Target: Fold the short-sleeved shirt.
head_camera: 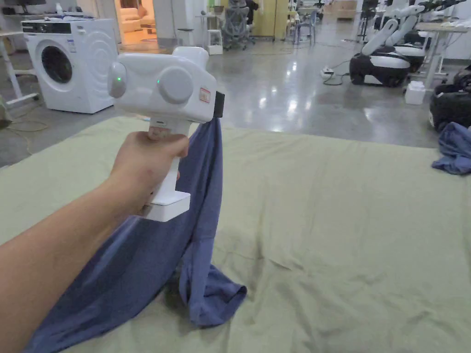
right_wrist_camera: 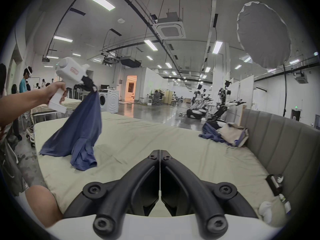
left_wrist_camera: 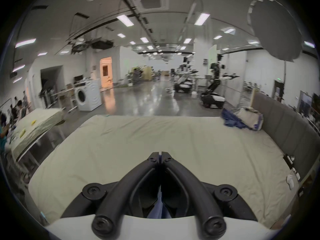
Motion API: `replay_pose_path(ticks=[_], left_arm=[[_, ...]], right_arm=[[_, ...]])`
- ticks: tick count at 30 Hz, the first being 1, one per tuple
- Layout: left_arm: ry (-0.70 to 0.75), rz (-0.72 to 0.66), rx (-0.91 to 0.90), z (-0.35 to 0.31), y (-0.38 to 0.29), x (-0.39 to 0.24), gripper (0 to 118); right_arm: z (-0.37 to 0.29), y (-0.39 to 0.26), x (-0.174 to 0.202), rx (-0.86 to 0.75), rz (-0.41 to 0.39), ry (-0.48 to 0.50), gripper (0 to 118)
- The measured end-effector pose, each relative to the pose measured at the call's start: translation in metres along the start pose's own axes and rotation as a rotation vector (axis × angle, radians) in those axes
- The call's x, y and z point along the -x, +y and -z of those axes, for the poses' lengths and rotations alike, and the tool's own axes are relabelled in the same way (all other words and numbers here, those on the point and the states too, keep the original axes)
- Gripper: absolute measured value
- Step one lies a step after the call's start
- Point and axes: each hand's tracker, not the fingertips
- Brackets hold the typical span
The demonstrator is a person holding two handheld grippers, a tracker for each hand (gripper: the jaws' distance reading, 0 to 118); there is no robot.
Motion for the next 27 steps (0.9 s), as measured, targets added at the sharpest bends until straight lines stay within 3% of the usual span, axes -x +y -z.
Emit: replay_pose_path(ticks=[8,15,22,23,25,27], left_arm=[[-0.318,0.004,0.032,0.047,0.021,-0.194,2],[-0.467,0.046,0.131,0.102,-0.015,-0.353,2],[-0.469,0.102,0.229,0.152,-0.091,-0.403,4],[-0.46,0.107,0.23,0.161,-0.098,-0.405,25],[-0.447,0.134,0.224,0.165,-0.109,-0.399,97],[-0.453,0.122,0.2,0.162,-0.109,-0.38,102]], right_arm=[[-0.046,-0.002,-0.048,-0.009,0.005,-0.1,3],[-0.059,-0.014,-0.08,0.003,0.023,-0.155,2],[-0.05,-0.034,-0.098,0.043,0.068,-0.179,3],[-0.048,-0.037,-0.099,0.05,0.073,-0.178,3],[-0.042,-0.041,-0.1,0.064,0.086,-0.18,3],[-0.036,-0.042,-0.099,0.071,0.096,-0.18,3]])
